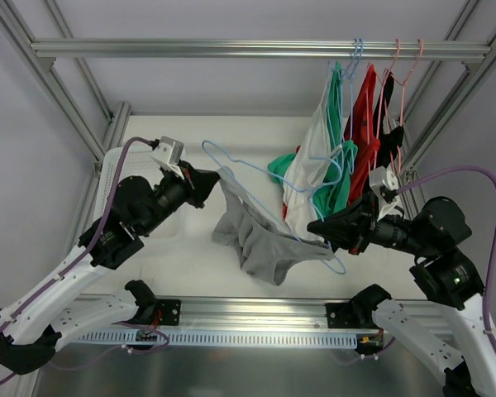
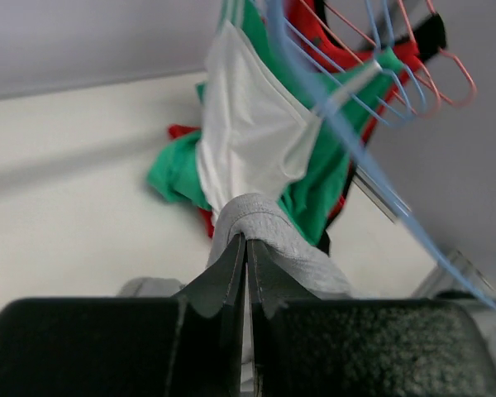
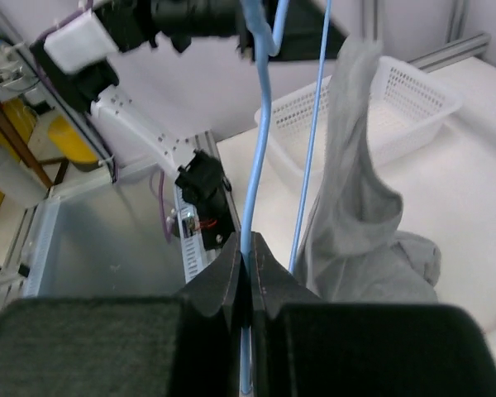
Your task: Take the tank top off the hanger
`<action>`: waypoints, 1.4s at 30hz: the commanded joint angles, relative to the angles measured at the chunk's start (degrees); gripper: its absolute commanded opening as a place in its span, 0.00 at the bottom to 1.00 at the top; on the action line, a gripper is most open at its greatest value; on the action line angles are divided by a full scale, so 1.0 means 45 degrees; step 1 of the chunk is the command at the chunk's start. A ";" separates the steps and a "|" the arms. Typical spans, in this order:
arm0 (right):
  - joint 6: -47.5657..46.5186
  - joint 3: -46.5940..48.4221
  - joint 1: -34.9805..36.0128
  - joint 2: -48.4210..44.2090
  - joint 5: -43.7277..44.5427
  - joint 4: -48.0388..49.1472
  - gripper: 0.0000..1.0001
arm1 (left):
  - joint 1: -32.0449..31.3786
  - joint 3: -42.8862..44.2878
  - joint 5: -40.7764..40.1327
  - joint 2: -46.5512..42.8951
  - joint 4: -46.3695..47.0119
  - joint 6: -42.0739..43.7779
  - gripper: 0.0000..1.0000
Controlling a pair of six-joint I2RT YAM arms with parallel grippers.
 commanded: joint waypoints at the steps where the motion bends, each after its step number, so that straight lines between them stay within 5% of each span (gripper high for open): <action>1: 0.1927 -0.0834 0.0069 0.0236 0.1539 0.5478 0.00 | 0.0021 -0.1978 0.3639 -0.0614 0.1389 -0.0676 0.00; 9: 0.4840 -0.3785 0.0576 0.1835 0.4513 1.7306 0.00 | -0.0212 -0.5599 0.6766 -0.1223 0.4127 -0.1654 0.00; 13: 0.3482 -0.4136 0.1084 0.2851 0.5821 1.9976 0.00 | -0.0505 -0.6205 0.6514 -0.0500 0.4402 -0.1771 0.00; 17: 0.1640 -0.4742 0.1456 0.2834 0.7229 2.0061 0.00 | -0.0818 -0.6402 0.5911 0.0183 0.4675 -0.1908 0.00; 22: 0.0311 -0.5232 0.1612 0.1743 0.8127 1.7060 0.00 | -0.0857 -0.6207 0.4446 0.0575 0.3975 -0.2142 0.00; 25: -0.0373 -0.3169 0.1632 0.0804 0.8127 0.9438 0.00 | -0.0857 -0.5525 0.3584 0.1101 0.2784 -0.2066 0.00; 26: -0.0297 -0.2330 0.1651 0.0899 0.8554 0.5199 0.00 | -0.0857 -0.5310 0.3584 0.1412 0.2569 -0.2006 0.00; 28: -0.0180 -0.0353 0.1632 0.1153 0.9724 0.1948 0.00 | -0.0877 -0.4841 0.3506 0.1726 0.2100 -0.1793 0.02; 29: -0.0044 -0.0117 0.1632 0.1251 1.0098 0.0252 0.00 | -0.0877 -0.4685 0.3486 0.1941 0.1982 -0.1733 0.20; 31: 0.0580 0.0353 0.1651 0.1407 1.0551 -0.0855 0.00 | -0.0896 -0.4255 0.3234 0.1963 0.1824 -0.1539 0.31; 34: 0.0739 0.1268 0.1632 0.2167 1.0823 -0.2750 0.00 | -0.1071 -0.3669 0.2435 0.1534 0.0558 -0.1440 0.70; 35: 0.0662 0.1505 0.1651 0.2402 1.0882 -0.3160 0.00 | -0.1111 -0.3551 0.2064 0.1165 -0.0045 -0.1401 0.99; 42: -0.0334 0.4764 0.1612 0.5798 1.1526 -0.3242 0.00 | -0.1170 -0.3374 0.1416 -0.0419 -0.1729 -0.1244 0.99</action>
